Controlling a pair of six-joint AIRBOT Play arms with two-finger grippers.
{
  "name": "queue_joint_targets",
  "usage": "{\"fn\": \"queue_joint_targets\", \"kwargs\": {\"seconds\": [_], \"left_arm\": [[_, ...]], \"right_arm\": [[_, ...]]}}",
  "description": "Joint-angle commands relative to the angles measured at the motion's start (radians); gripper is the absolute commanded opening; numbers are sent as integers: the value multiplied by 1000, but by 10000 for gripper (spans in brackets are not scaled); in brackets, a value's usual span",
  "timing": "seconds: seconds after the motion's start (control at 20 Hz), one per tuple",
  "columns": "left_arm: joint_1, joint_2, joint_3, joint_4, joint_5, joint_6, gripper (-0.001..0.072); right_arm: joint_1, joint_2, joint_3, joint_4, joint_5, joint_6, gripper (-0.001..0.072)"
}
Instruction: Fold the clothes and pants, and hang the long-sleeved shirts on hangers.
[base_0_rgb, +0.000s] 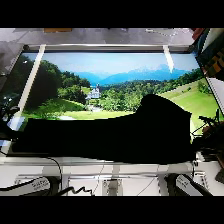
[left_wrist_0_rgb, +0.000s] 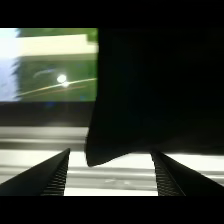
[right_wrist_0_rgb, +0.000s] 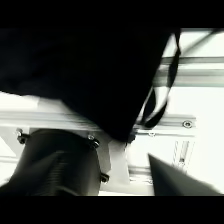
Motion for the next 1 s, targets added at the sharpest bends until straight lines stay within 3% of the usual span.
{"fn": "queue_joint_targets", "kwargs": {"seconds": [0.0,0.25,0.4,0.5,0.55,0.7,0.75,0.8,0.85,0.95], "left_arm": [[0,-8,12,-28,1,0,581],[-67,9,100,-28,10,0,580],[-160,11,163,-29,19,-13,579],[-221,11,169,-28,29,-15,578],[-250,10,169,-28,34,-15,578],[-316,10,169,-28,48,-15,578],[-332,10,169,-29,48,-15,577],[-345,10,169,-29,48,-15,578],[-358,10,169,-29,51,-15,578],[-375,10,169,-43,65,-15,578]], "right_arm": [[0,1,1,10,-41,44,626],[72,1,36,182,-220,63,612],[275,-6,115,235,-459,96,599],[436,-19,161,235,-698,201,397],[513,-29,177,234,-798,218,340],[701,-109,216,200,-978,294,340],[735,-157,233,178,-986,325,350],[755,-211,257,183,-966,353,448],[766,-262,289,187,-925,382,641],[777,-360,373,182,-866,432,668]]}}
